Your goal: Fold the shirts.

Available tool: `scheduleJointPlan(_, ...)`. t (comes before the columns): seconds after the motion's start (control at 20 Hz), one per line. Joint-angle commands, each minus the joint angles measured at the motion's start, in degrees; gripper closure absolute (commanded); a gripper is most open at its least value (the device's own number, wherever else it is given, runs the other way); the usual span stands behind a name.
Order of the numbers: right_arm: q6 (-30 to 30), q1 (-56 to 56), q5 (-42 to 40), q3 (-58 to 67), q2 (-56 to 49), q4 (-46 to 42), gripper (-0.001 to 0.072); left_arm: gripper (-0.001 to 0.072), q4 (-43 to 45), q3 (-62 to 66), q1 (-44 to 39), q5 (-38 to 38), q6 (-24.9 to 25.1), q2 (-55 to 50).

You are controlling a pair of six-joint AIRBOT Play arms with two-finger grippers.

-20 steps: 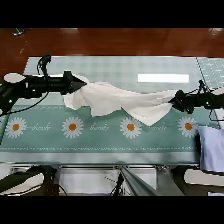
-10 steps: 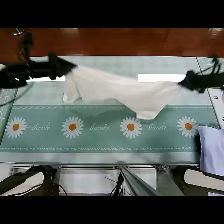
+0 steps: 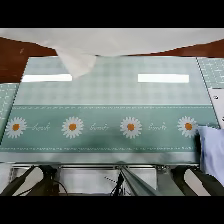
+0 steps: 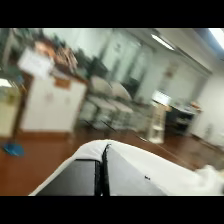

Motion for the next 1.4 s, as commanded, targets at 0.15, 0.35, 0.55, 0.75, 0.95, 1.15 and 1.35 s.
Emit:
scheduleJointPlan(0.15,2.60,-0.02,7.61,1.97,18.36,-8.11,0.0693,0.0682,20.68,5.09,8.90,-8.31,-2.67,14.14)
scheduleJointPlan(0.35,3.82,0.02,8.74,-2.38,23.89,-14.80,0.0693,0.0682,48.94,2.89,-8.94,-11.06,-8.17,18.84)
scheduleJointPlan(0.55,4.07,0.00,9.46,-19.17,26.77,-11.93,0.0693,0.0682,61.86,-10.16,-29.40,-17.49,-11.34,20.13)
scheduleJointPlan(0.75,-0.55,0.02,2.29,-41.00,24.61,-4.37,0.0692,0.0682,69.57,-32.50,-32.30,-8.07,-12.41,18.47)
scheduleJointPlan(0.95,-10.12,0.02,-14.05,-55.60,10.88,9.09,0.0693,0.0681,65.55,-46.05,-32.52,10.58,-15.65,9.31)
scheduleJointPlan(1.15,-18.69,0.02,-27.58,-54.86,-13.18,28.02,0.0692,0.0682,56.43,-45.22,-32.50,22.25,-17.29,-6.93)
scheduleJointPlan(1.35,-18.71,1.38,-22.64,-45.29,-33.94,40.96,0.0400,0.0585,44.44,-41.11,-32.48,20.22,-17.35,-18.86)
